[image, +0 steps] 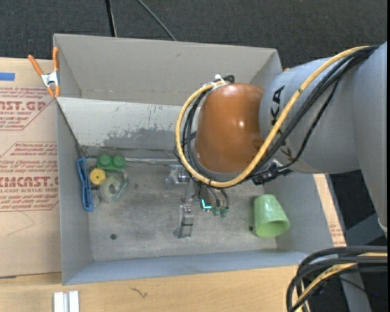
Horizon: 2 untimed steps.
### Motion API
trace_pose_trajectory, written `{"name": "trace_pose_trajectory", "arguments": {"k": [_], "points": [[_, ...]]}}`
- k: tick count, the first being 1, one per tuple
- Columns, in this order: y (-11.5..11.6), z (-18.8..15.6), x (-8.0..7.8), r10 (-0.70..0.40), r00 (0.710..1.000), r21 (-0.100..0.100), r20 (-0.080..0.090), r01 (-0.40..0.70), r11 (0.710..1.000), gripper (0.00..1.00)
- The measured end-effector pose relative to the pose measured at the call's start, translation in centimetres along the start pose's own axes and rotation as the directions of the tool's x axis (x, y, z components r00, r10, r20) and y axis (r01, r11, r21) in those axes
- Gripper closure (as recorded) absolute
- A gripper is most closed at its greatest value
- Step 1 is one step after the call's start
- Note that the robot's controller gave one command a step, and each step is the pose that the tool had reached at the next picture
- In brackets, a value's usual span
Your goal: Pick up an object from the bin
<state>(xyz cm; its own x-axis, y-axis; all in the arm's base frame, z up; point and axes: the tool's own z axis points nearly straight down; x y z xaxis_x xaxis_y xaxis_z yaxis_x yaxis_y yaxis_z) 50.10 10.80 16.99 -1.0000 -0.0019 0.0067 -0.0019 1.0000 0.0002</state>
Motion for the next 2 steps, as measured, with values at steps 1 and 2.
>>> {"name": "trace_pose_trajectory", "arguments": {"k": [1, 2], "points": [[11.85, 9.53, -2.34, -0.165, 0.986, -0.001, 0.008, 0.165, 0.986, 0.00], [11.62, 9.17, -2.59, -0.159, 0.987, -0.002, 0.014, 0.159, 0.987, 1.00]]}}
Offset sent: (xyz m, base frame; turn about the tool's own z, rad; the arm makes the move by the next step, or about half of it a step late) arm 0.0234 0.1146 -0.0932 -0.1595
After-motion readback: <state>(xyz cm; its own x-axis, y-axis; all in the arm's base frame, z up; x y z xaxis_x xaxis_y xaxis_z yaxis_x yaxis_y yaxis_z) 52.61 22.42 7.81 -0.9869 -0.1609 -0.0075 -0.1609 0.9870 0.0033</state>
